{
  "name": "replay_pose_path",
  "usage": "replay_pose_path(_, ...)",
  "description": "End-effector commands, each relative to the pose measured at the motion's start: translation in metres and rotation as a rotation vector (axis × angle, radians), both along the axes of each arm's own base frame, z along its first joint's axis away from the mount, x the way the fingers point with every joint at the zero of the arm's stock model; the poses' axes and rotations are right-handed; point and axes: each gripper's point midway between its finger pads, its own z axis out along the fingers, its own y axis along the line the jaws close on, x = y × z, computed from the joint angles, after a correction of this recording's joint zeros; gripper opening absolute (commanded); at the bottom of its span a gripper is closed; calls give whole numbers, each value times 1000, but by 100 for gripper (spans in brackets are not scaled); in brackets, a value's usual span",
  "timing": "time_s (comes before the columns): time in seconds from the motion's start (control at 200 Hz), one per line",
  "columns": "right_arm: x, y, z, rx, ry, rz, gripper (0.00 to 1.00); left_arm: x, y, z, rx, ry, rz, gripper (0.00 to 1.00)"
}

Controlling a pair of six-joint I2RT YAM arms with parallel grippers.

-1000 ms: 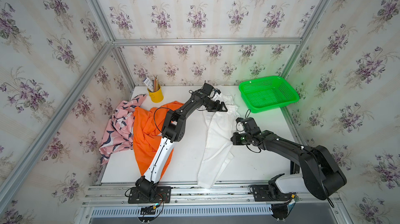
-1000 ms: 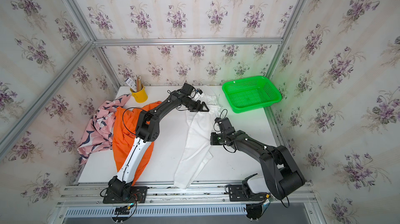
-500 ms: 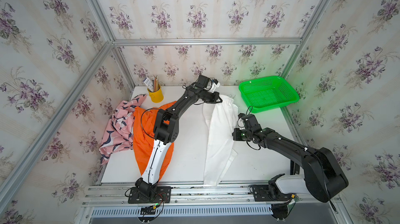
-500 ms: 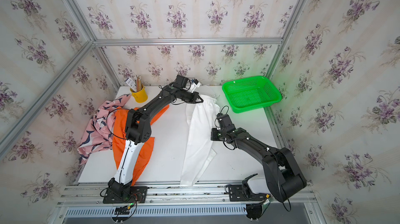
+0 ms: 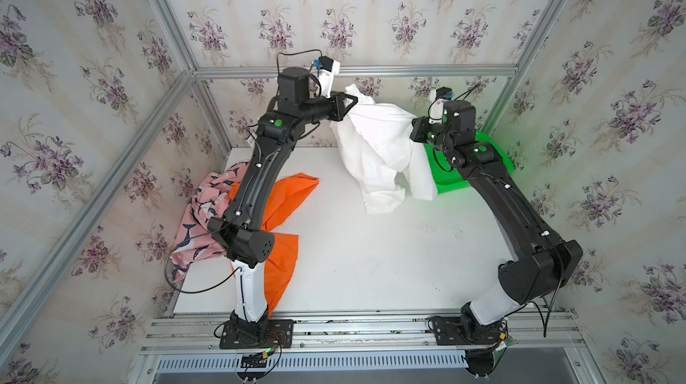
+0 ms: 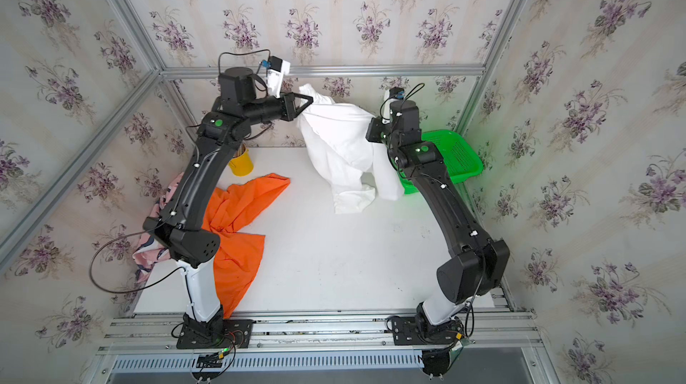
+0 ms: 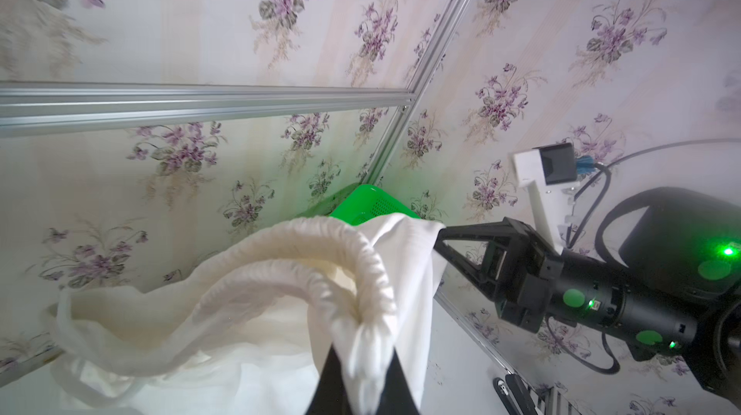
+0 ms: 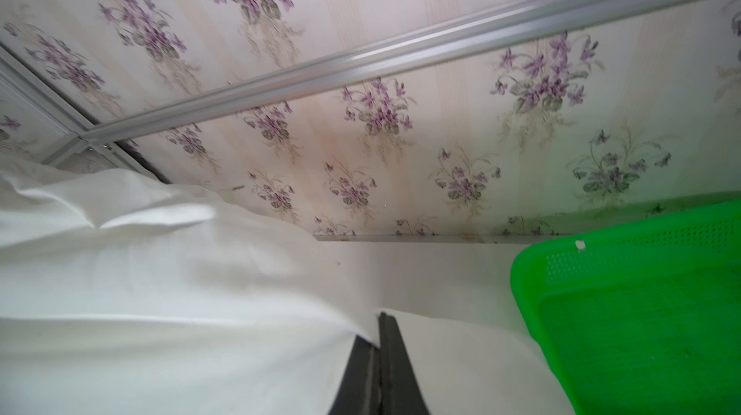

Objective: Roll up the shorts
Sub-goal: Adjust the shorts at the center of the board.

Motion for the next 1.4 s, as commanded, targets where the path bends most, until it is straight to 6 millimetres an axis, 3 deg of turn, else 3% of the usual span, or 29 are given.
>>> replay_pose_path(0.0, -16, 13, -20, -32, 83, 114, 0, -12, 27, -19, 54, 54, 94, 0)
replay_pose_path(0.115, -40, 28, -70, -8, 201, 225, 0, -44, 50, -69, 116, 160, 156, 0)
replay_pose_path(0.21, -63, 37, -127, 9, 335, 308, 0, -73, 63, -145, 151, 314, 183, 0)
replay_pose_path(0.225, -66, 37, -137, 12, 358, 312, 0, -82, 67, -148, 148, 318, 194, 0)
replay_pose_path(0.37, -95, 37, -216, 28, 529, 320, 0, -132, 78, -268, 178, 584, 205, 0)
replay_pose_path(0.435, -108, 38, -241, 23, 580, 322, 0, -150, 81, -301, 186, 661, 197, 0)
replay_pose_path(0.51, -121, 40, -260, 4, 617, 328, 0, -166, 88, -324, 202, 709, 219, 0)
replay_pose_path(0.634, -131, 28, -288, -82, 671, 249, 21, -173, 99, -336, 231, 710, 261, 0)
replay_pose_path(0.744, -130, -24, -315, -210, 714, -30, 36, -174, 132, -340, 336, 725, 416, 0)
replay_pose_path(0.859, -129, -57, -329, -228, 694, -173, 58, -173, 153, -340, 334, 719, 499, 0)
replay_pose_path(0.959, -116, -65, -339, -190, 688, -210, 65, -170, 152, -341, 311, 724, 492, 0)
replay_pose_path(1.034, -104, -57, -351, -163, 704, -187, 67, -168, 149, -342, 302, 735, 476, 0)
replay_pose_path(1.159, -84, -48, -375, -161, 752, -180, 67, -165, 146, -341, 291, 730, 466, 0)
replay_pose_path(1.254, -83, -48, -395, -178, 812, -195, 61, -165, 146, -334, 287, 714, 468, 1)
replay_pose_path(1.329, -85, -44, -397, -155, 817, -180, 39, -163, 147, -325, 279, 691, 470, 0)
replay_pose_path(1.394, -85, -43, -384, -128, 784, -175, 11, -161, 146, -315, 271, 667, 467, 0)
